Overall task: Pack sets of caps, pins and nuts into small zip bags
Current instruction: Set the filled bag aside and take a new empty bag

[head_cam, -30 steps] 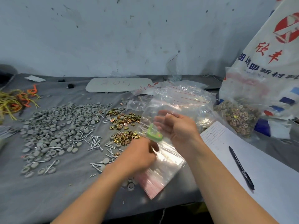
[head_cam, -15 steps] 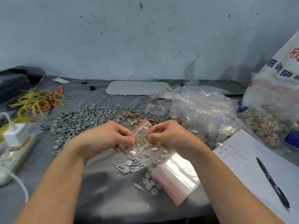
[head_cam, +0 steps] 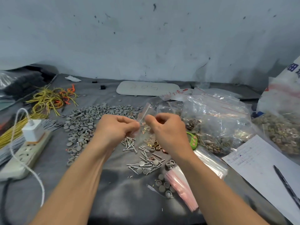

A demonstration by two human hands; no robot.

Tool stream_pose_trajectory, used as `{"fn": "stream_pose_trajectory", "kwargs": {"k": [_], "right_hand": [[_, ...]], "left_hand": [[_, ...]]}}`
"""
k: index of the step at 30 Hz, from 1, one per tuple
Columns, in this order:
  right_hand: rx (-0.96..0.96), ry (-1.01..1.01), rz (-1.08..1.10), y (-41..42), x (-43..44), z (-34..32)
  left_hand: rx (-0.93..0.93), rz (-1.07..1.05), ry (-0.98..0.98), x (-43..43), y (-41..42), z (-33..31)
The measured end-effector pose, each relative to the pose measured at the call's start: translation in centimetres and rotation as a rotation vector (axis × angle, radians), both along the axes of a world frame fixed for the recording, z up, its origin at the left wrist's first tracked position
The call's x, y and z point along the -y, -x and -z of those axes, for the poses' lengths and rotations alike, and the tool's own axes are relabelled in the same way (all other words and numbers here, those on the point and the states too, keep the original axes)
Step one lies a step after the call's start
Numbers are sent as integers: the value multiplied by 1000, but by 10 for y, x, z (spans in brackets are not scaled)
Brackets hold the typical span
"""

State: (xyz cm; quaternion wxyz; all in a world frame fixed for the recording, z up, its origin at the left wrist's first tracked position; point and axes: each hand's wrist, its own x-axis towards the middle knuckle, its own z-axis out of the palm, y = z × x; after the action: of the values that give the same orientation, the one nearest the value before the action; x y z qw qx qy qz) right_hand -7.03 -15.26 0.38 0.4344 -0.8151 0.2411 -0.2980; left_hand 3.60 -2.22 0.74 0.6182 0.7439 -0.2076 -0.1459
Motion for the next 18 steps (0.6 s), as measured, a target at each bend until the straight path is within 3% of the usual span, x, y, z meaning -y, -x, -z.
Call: {"fn": "stream_pose_trajectory", "kwargs": {"k": [11,18], "right_hand": [[-41,-180,-203,-22,-15,0],[21,-594,-360,-26,-12,0]], "left_hand": [[-19,-34,-68,2,3,11],[-215,115,43,-6,3,6]]}}
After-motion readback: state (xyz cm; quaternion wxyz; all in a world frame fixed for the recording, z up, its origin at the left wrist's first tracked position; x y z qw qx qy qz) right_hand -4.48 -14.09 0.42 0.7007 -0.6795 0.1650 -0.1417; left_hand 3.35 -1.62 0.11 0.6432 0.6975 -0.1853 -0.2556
